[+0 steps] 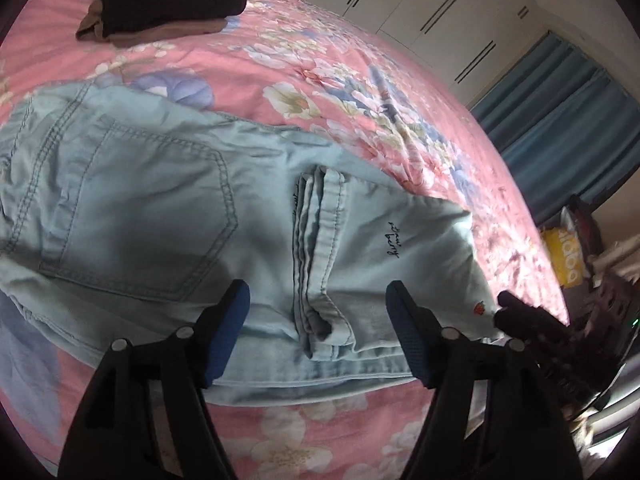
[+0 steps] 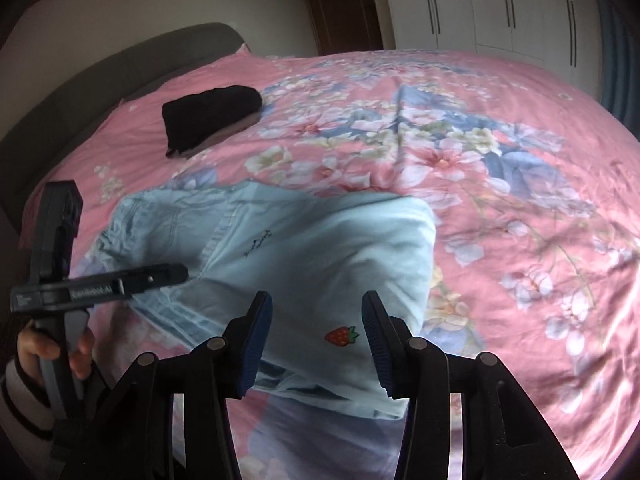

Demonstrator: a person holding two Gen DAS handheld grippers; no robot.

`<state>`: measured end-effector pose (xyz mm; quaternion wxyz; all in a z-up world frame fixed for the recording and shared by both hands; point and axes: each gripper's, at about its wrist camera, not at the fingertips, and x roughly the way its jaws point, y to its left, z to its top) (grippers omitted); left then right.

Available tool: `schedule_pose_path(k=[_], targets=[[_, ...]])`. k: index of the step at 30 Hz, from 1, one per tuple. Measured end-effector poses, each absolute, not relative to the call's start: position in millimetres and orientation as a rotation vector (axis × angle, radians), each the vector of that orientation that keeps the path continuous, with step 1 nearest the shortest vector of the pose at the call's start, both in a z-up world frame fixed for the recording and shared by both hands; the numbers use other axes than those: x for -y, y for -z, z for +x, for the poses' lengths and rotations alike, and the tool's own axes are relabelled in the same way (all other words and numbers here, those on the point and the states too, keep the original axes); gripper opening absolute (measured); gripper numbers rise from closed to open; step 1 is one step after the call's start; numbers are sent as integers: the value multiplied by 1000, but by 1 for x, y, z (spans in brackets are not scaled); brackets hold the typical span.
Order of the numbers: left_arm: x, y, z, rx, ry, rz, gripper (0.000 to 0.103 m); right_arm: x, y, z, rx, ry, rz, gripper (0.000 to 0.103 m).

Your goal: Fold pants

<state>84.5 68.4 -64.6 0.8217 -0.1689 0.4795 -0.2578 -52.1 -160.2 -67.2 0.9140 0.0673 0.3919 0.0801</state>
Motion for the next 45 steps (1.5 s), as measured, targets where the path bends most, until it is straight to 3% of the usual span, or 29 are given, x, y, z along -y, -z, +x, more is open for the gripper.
schedule_pose_path(k=[8, 20, 36, 45], targets=[[-81, 78, 109, -1127, 638, -602, 65, 152, 75, -53, -820, -179, 169, 46], [-71, 85, 92, -1267, 700, -656, 65, 112, 71, -59, -784, -401, 42, 47], [-82, 95, 88, -1313, 722, -780, 62, 99, 75, -58, -793, -435, 0, 46], [-76, 85, 95, -1252, 769, -865, 62, 93, 78, -55, -798, -424, 10, 46]])
